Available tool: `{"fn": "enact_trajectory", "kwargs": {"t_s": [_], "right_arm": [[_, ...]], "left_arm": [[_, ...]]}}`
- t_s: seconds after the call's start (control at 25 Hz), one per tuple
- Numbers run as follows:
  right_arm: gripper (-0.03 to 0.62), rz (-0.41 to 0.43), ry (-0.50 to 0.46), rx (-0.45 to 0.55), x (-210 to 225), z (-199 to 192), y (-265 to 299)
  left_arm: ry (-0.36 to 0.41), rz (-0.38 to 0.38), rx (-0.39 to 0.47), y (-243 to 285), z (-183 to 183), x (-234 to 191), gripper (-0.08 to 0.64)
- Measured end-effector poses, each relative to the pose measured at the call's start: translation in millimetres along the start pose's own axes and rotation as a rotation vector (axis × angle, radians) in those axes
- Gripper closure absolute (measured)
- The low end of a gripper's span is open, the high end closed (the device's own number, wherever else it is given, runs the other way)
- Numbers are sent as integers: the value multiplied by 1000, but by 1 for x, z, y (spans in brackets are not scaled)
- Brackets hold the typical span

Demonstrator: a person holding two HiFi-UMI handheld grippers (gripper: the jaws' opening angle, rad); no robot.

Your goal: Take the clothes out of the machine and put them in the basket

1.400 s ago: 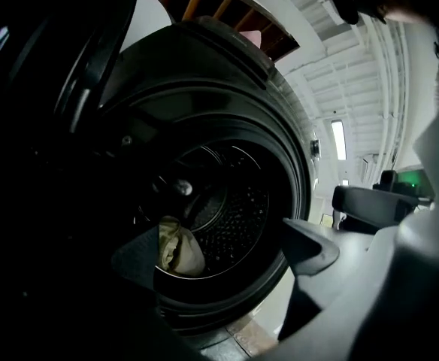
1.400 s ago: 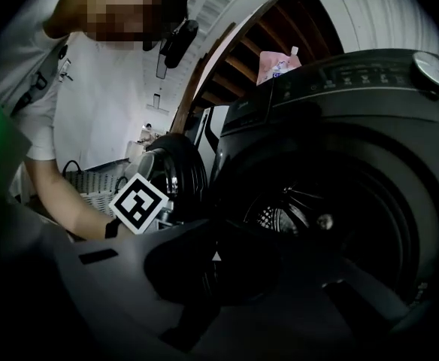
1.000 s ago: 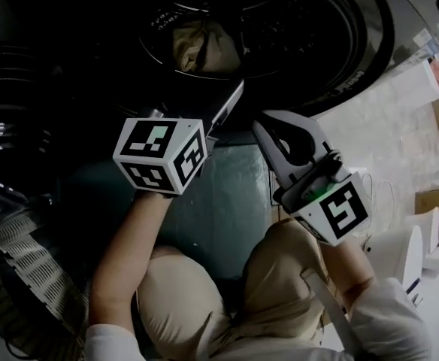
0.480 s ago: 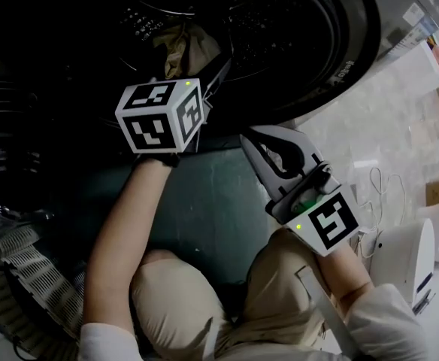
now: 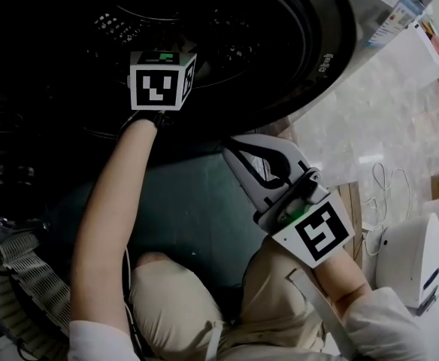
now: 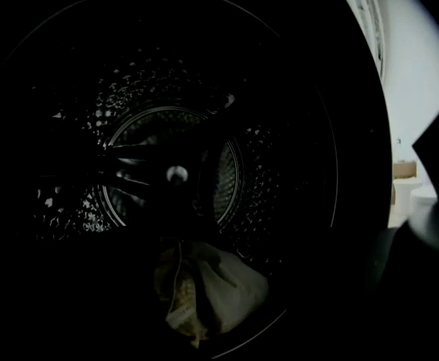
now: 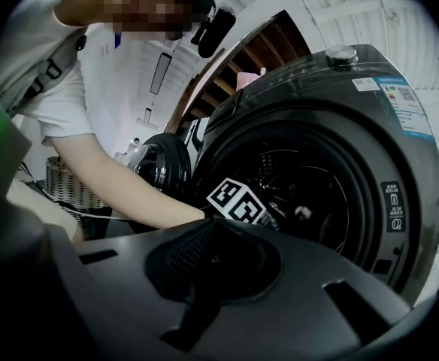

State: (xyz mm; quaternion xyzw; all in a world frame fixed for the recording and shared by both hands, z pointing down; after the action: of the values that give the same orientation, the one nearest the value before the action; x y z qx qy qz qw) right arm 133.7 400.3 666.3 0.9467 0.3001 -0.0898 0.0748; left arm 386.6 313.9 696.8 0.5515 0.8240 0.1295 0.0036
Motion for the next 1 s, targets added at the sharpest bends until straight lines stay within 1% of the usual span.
{"fn": "enact_trajectory", "kwargs": {"t_s": [0.08, 0.16, 0.32, 0.4, 0.48, 0.56, 0.68, 0.8, 0.92, 1.0], "right_arm": [[578, -6, 2, 6, 1, 0, -5], [578, -11, 7, 12, 4, 0, -11], [578, -23, 11, 19, 7, 0, -20], [578, -28, 13, 20, 8, 0, -25], [578, -33, 19, 22, 10, -1, -30], [578, -34, 28, 25, 11, -2, -35], [578, -29, 37, 28, 14, -4, -39], [578, -29, 41, 33, 15, -5, -41], [578, -25, 47, 29, 16, -8, -42], [578, -16, 50, 22, 15, -10, -43]], "left_arm": [[59, 5, -29, 13, -1, 2, 67], [83, 16, -75, 27, -2, 0, 65], [81, 47, -191, 54, -7, -11, 57], [83, 50, -272, 63, -11, -16, 57], [102, 52, -362, 71, -19, -21, 56], [111, 70, -436, 78, -28, -27, 57], [91, 97, -519, 88, -42, -33, 57], [94, 103, -548, 93, -51, -29, 58], [121, 101, -559, 100, -57, -23, 67], [142, 103, -574, 103, -64, -20, 85]]}}
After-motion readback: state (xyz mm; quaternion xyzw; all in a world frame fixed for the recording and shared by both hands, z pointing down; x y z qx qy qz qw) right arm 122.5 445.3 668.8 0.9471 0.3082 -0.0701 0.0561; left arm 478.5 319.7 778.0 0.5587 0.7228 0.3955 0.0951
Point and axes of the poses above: the fingertips, and each gripper's own axes: y forward along the fingers, x to its right, z out of its top, the point moved 8 cm from there along -y, backward along the fingers, and after that the axes turned 15 degrees about z, right-handed, at the moved point
